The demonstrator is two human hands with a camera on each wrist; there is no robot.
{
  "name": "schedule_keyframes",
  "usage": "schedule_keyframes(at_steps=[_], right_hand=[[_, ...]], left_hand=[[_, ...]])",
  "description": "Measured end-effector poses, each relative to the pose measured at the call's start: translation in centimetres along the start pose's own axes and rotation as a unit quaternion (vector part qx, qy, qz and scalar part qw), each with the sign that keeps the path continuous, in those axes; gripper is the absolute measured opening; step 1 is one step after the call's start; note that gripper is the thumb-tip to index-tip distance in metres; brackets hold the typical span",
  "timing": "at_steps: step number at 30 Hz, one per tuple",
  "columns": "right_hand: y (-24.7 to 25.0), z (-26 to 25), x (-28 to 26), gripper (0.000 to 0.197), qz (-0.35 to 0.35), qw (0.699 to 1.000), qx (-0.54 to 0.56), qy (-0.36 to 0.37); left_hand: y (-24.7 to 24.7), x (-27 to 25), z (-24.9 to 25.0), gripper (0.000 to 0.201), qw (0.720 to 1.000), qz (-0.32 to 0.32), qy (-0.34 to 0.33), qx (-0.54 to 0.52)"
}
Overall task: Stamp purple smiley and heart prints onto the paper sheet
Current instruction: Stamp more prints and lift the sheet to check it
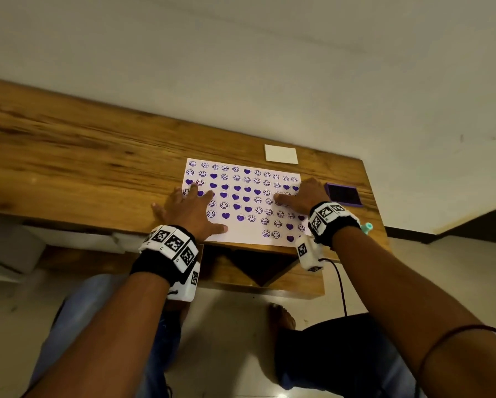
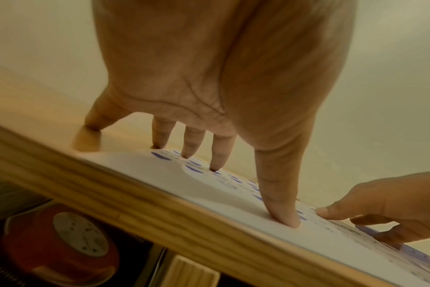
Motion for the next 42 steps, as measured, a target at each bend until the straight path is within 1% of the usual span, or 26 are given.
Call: schedule_keyframes(at_steps=[3, 6, 9, 10, 11, 12, 14, 15, 16, 17, 18, 19, 20, 21, 23, 24, 26, 27, 28, 30, 31, 32, 34, 37, 39, 42], right_hand=[[0.5, 0.3, -0.5, 0.082, 0.011, 0.998, 0.06, 0.007], [0.8, 0.7, -1.1, 0.064, 0.023, 0.99, 0.14, -0.004], [1.1, 0.9, -1.0, 0.053, 0.028, 0.992, 0.124, -0.016], [1.2, 0.9, -1.0, 0.057, 0.015, 0.995, 0.099, -0.022], [1.1, 1.0, -1.1, 0.066, -0.001, 0.998, 0.066, -0.025], [0.8, 1.2, -1.0, 0.078, -0.013, 0.999, 0.028, -0.023], [-0.4, 1.6, -0.7, 0.103, -0.017, 0.999, -0.037, 0.006], [-1.0, 1.8, -0.6, 0.11, -0.022, 0.998, -0.057, 0.017], [-1.5, 2.1, -0.5, 0.112, -0.026, 0.998, -0.053, 0.022], [-1.1, 2.0, -1.3, 0.112, -0.025, 0.999, -0.021, 0.024], [-0.7, 2.1, -1.9, 0.108, -0.019, 0.998, 0.043, 0.03], [0.0, 2.0, -2.8, 0.098, -0.002, 0.993, 0.112, 0.034], [0.7, 1.7, -3.7, 0.086, 0.017, 0.983, 0.179, 0.025], [1.4, 1.3, -4.7, 0.079, 0.03, 0.971, 0.236, 0.014], [2.2, 1.5, -5.8, 0.081, 0.045, 0.948, 0.315, 0.01], [2.4, 1.9, -6.2, 0.084, 0.042, 0.932, 0.36, -0.004], [2.2, 2.8, -6.8, 0.089, 0.028, 0.897, 0.438, -0.053], [2.1, 3.2, -7.2, 0.086, 0.02, 0.887, 0.455, -0.074], [1.9, 3.6, -7.4, 0.077, 0.01, 0.886, 0.454, -0.087], [1.1, 4.0, -7.7, 0.042, -0.002, 0.906, 0.412, -0.093], [0.6, 4.1, -7.6, 0.029, 0.004, 0.915, 0.391, -0.097], [0.1, 4.2, -7.4, 0.022, 0.012, 0.918, 0.383, -0.106], [-0.5, 4.0, -7.0, 0.021, 0.026, 0.91, 0.396, -0.116], [-0.4, 3.4, -6.8, 0.023, 0.055, 0.905, 0.411, -0.091], [-0.1, 3.2, -6.9, 0.016, 0.095, 0.892, 0.438, -0.061], [0.4, 3.6, -6.8, 0.011, 0.153, 0.855, 0.495, -0.026]], left_hand=[[0.0, 0.0, 0.0, 0.1, 1.0, 0.0, 0.001, 0.0], [0.1, 0.0, 0.0, 0.099, 1.0, -0.001, 0.001, 0.003], [0.0, 0.1, 0.0, 0.099, 1.0, 0.002, 0.004, 0.001], [0.0, 0.1, 0.0, 0.099, 1.0, 0.002, 0.004, 0.001], [0.0, 0.2, 0.0, 0.1, 1.0, 0.0, 0.004, 0.003], [0.0, 0.2, 0.0, 0.1, 1.0, -0.002, 0.004, 0.004], [-0.1, 0.3, 0.1, 0.1, 1.0, -0.002, 0.006, 0.004], [-0.1, 0.3, 0.1, 0.1, 1.0, -0.001, 0.007, 0.005], [-0.1, 0.2, 0.1, 0.101, 1.0, 0.0, 0.007, 0.006], [0.0, 0.1, 0.0, 0.1, 1.0, 0.002, 0.006, 0.008], [0.0, 0.1, 0.0, 0.1, 1.0, 0.005, 0.005, 0.007], [0.0, 0.0, 0.0, 0.099, 1.0, 0.007, 0.004, 0.005], [0.0, 0.0, 0.0, 0.099, 1.0, 0.007, 0.005, 0.002], [0.0, 0.0, 0.1, 0.099, 1.0, 0.007, 0.005, 0.0], [0.1, 0.0, 0.1, 0.099, 1.0, 0.008, 0.007, 0.0], [0.0, 0.0, 0.1, 0.099, 1.0, 0.008, 0.007, 0.0], [0.0, 0.0, 0.1, 0.1, 1.0, 0.008, 0.008, 0.0], [-0.1, 0.0, 0.1, 0.1, 1.0, 0.008, 0.008, 0.0], [-0.1, 0.1, 0.1, 0.1, 1.0, 0.008, 0.008, -0.001], [-0.2, 0.1, 0.0, 0.101, 1.0, 0.005, 0.007, -0.001], [-0.2, 0.2, 0.0, 0.101, 1.0, 0.006, 0.007, -0.003], [-0.3, 0.3, -0.1, 0.101, 1.0, 0.007, 0.008, -0.005], [-0.4, 0.4, -0.1, 0.101, 1.0, 0.011, 0.009, -0.004], [-0.2, 0.2, 0.1, 0.099, 0.999, 0.03, 0.014, -0.017], [0.0, 0.3, 0.1, 0.093, 0.995, 0.07, 0.024, -0.061], [-0.3, 0.7, -0.5, 0.076, 0.978, 0.162, 0.02, -0.129]])
Point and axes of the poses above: each hand's wrist, its own x-axis towards the middle knuckle, its own y-axis out of the back of the hand, z = x × y, the point moved 1 cm from there along x, towards the middle knuckle, and after that the axes turned 10 degrees about z, right-handed, at the moved point
